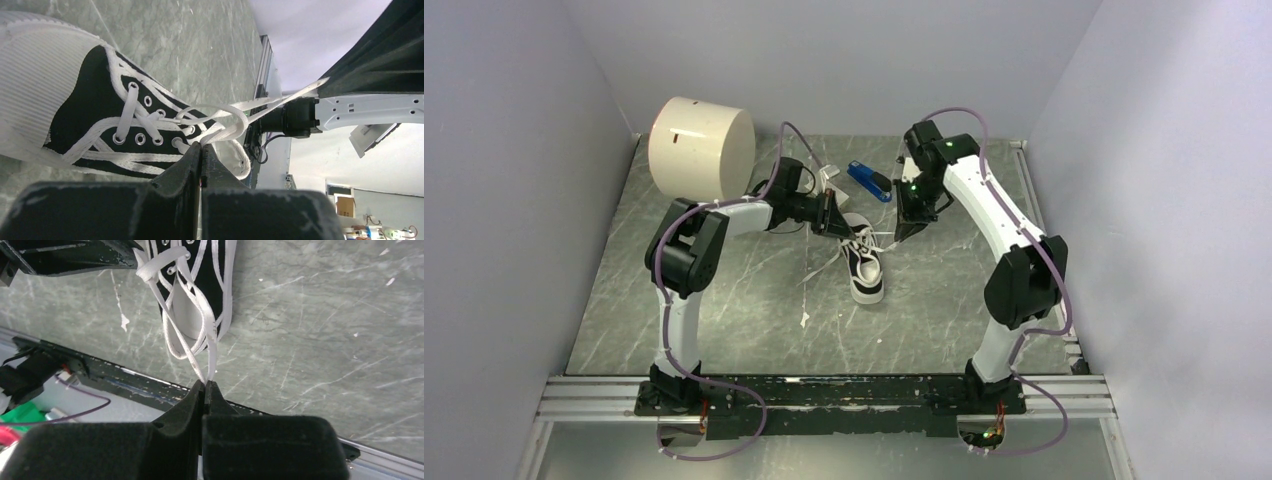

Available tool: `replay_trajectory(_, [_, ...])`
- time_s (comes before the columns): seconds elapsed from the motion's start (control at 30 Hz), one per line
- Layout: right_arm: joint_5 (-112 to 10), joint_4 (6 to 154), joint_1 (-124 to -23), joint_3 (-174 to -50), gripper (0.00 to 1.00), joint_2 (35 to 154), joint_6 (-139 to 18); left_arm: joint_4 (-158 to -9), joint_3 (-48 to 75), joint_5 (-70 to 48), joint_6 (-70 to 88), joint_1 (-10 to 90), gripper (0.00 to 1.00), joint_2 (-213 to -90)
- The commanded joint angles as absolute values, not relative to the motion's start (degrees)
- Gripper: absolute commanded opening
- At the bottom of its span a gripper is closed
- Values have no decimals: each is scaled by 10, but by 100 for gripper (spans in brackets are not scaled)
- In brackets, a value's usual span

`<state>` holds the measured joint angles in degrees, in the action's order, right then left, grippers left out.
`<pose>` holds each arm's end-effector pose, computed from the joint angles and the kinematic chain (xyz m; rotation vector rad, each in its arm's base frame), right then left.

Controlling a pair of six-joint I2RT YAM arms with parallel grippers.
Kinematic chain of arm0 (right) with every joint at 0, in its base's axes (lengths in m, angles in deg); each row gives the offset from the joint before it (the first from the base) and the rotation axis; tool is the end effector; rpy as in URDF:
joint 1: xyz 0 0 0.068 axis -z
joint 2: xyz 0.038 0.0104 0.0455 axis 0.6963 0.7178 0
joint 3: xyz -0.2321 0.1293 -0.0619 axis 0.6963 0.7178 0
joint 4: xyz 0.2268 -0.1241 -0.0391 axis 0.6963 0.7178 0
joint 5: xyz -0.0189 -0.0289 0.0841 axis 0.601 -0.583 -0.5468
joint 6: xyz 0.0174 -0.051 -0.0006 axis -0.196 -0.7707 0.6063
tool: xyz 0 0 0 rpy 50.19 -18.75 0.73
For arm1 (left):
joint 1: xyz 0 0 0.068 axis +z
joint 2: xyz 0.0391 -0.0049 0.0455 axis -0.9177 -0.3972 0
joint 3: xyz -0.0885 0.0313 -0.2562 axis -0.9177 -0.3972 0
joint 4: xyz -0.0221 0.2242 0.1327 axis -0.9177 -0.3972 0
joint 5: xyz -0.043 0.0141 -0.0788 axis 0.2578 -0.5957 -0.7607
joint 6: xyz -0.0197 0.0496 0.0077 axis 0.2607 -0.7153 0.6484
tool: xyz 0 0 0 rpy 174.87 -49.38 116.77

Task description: Tie the shoes

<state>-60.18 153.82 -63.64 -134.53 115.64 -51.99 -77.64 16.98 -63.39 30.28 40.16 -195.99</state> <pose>0.3227 0.1252 0.3096 -0.1555 2.9841 0.5086 0.3825 -0.2248 0.1593 0.5508 2.2821 -1.7113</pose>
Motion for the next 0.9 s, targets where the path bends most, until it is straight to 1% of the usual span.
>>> replay_trajectory(0.0, [-507,1595,-652,-1390,0,1158,-498,-822,176,-600,267,414,5,-1946])
replay_trajectory(0.07, [-541,1595,-653,-1397,0,1147,-488,-826,178,-598,265,414,5,-1947])
replay_trajectory(0.17, [-577,1595,-652,-1356,0,1118,-466,-829,183,-599,263,414,5,-1951])
replay_trajectory(0.3, [-516,1594,-647,-1262,0,1083,-456,-821,184,-602,268,416,5,-1953])
replay_trajectory(0.4, [-446,1580,-647,-1239,0,1064,-449,-817,182,-610,270,417,5,-1952])
replay_trajectory(0.5, [-443,1511,-647,-1209,0,1031,-462,-818,176,-612,267,418,5,-1946])
replay_trajectory(0.53, [-467,1471,-646,-1194,0,1025,-472,-813,172,-614,270,418,5,-1944])
replay_trajectory(0.6, [-501,1384,-646,-1175,0,1029,-489,-808,170,-615,273,418,5,-1941])
replay_trajectory(0.67, [-513,1322,-645,-1180,0,1058,-508,-814,173,-615,269,418,5,-1942])
replay_trajectory(0.77, [-487,1295,-633,-1206,0,1112,-528,-847,180,-600,243,418,5,-1939])
replay_trajectory(0.87, [-488,1272,-607,-1188,0,1130,-543,-893,161,-579,223,420,5,-1918])
